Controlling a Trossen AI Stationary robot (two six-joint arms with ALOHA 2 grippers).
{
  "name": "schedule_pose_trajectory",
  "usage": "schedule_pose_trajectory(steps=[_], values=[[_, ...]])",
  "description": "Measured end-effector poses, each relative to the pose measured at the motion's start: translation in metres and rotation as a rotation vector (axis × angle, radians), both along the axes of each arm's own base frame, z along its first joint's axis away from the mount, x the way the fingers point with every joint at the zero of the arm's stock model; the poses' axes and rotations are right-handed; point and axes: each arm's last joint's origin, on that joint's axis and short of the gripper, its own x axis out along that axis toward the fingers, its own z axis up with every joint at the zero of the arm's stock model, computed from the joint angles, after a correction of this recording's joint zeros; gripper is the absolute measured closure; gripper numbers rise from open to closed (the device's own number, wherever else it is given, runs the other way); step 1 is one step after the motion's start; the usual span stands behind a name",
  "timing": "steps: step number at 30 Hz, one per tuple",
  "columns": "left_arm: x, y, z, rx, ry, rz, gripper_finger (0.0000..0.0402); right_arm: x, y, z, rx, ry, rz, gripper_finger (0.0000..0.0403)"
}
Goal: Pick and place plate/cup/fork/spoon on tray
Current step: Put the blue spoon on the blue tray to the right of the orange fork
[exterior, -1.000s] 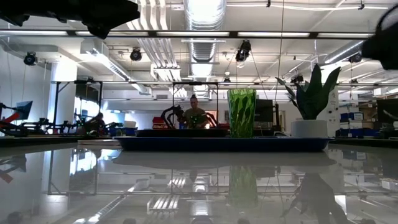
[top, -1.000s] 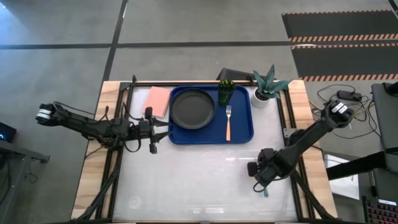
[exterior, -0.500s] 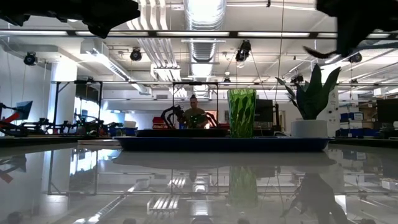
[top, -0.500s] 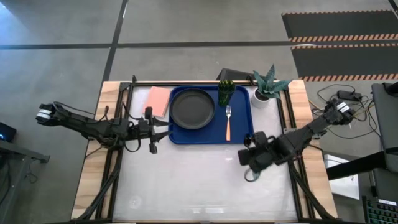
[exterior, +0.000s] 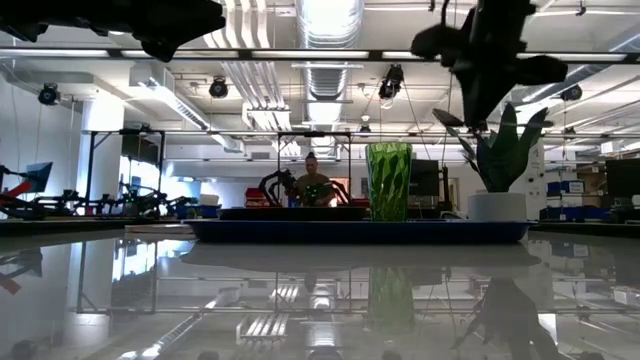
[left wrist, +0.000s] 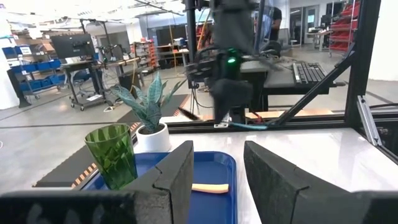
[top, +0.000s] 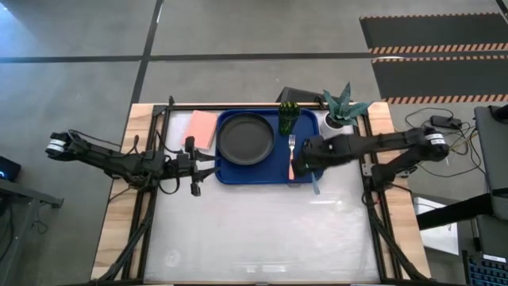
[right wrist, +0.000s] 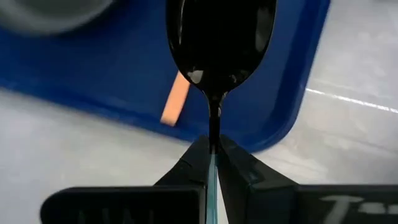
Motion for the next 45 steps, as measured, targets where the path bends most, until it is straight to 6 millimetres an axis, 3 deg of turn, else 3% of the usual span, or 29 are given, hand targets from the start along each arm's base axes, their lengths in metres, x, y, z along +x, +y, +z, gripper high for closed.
schedule_pose_trajectory(steps=[7,14,29,45], values=[[0.0,0.0,0.0,0.0,0.001,0.0,0.0276,0.006,-0.052,-0.013,0.069,0.042,-0.081,0.039],[-0.001,0.0,-0.006,0.005,0.018,0.0,0.0276,0.009,-0.085,-0.031,0.146,0.102,-0.12,0.039],[-0.005,0.001,-0.005,0.002,0.001,0.0,0.0276,0.025,-0.113,-0.079,0.236,0.154,-0.103,0.039],[-0.005,0.001,-0.006,0.002,0.001,0.0,0.0276,0.015,-0.122,-0.106,0.242,0.084,-0.156,0.039]])
